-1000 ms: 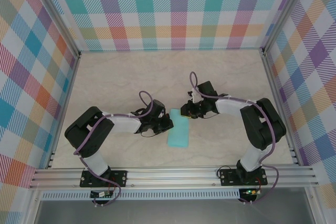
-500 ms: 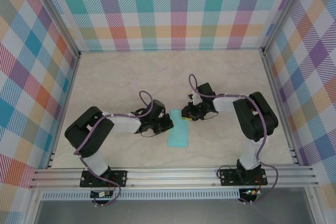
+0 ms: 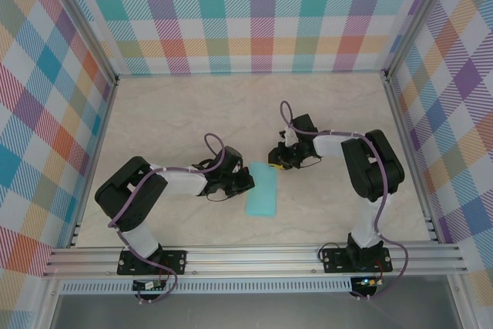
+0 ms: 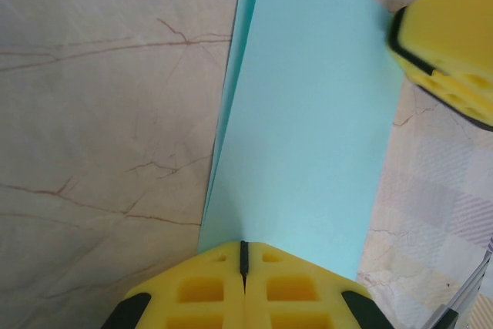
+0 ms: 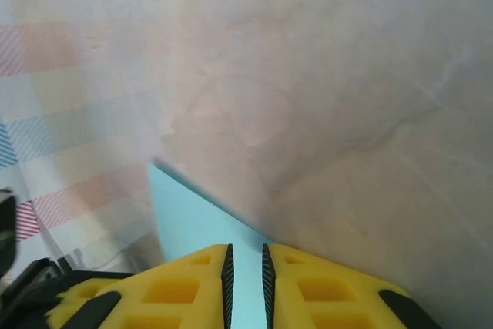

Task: Fold a paper plane with a square sheet of paper (pick it up from the middle)
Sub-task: Fold the square sheet of paper in half at the center of the table.

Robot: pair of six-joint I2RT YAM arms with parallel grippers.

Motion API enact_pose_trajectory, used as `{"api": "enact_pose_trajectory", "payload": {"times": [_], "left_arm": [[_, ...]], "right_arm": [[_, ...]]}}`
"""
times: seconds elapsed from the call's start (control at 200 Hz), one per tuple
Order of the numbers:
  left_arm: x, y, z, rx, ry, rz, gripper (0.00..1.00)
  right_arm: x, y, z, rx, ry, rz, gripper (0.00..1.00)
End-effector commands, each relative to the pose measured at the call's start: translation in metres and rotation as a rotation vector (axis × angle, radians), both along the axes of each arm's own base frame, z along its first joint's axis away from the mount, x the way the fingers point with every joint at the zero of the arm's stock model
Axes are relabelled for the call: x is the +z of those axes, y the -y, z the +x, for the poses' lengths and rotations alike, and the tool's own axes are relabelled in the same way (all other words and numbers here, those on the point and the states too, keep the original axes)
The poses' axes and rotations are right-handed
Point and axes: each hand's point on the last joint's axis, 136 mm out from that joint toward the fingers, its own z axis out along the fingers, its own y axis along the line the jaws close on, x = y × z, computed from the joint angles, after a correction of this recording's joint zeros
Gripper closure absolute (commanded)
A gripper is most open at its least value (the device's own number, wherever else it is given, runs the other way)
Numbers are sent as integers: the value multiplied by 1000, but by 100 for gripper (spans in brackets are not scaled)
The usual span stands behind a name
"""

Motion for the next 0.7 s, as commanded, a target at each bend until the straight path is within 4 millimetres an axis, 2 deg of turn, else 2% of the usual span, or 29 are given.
{"api": "enact_pose_trajectory", "payload": {"times": [0.0,0.29,0.37,0.695], "left_arm": [[-44,-37,-34,-3,-133,192,100],[-43,-36,-33,-7,-132,193,100],[-42,-36,-32,-5,-129,193,100],[-37,-34,-31,-8,-120,183,100]], "right_arm": [[-13,4,-6,13,-23,-25,80],[26,-4,14,27,48,-10,80],[23,-4,14,30,40,-11,80],[-13,5,-2,20,-22,-52,80]]}}
